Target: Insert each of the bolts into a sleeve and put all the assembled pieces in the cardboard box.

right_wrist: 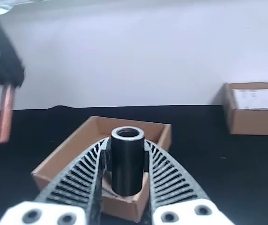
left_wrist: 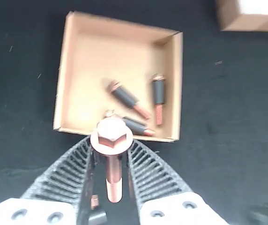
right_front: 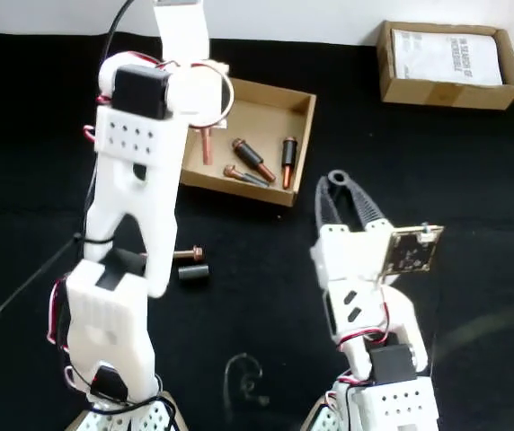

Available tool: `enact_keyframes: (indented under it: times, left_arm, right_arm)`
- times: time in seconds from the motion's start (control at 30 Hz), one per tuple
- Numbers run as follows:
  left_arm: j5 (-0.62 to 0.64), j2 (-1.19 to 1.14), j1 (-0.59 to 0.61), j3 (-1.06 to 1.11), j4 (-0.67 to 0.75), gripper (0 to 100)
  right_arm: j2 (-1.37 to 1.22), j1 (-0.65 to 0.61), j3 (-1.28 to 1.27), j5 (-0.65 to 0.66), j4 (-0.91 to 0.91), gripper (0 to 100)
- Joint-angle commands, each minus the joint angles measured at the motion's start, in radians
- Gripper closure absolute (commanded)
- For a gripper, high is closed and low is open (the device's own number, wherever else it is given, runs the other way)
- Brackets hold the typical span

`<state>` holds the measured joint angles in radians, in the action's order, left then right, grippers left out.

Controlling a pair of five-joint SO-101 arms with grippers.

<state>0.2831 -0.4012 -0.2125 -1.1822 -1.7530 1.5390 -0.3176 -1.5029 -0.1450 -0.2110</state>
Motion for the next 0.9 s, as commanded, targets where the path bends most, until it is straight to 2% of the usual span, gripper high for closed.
enact_keyframes:
  times: [0.0, 0.17, 0.3, 0.53, 0.87]
  left_arm:
    - [-0.006, 0.166, -0.09, -0.044, 0.002, 99]
    - [-0.006, 0.278, -0.217, -0.044, 0.006, 99]
    - [-0.006, 0.3, -0.274, -0.044, 0.006, 99]
    - [-0.002, 0.278, -0.252, -0.038, 0.026, 99]
    - [0.0, 0.194, -0.217, -0.044, 0.27, 99]
  right_arm:
    - [0.015, -0.077, -0.016, -0.011, 0.022, 99.1]
    - [0.015, -0.156, -0.048, -0.015, 0.022, 99.1]
    - [0.015, -0.194, -0.056, -0.015, 0.022, 99.1]
    - [0.015, -0.217, -0.048, -0.015, 0.022, 99.1]
    - [0.015, -0.217, -0.048, -0.015, 0.022, 99.1]
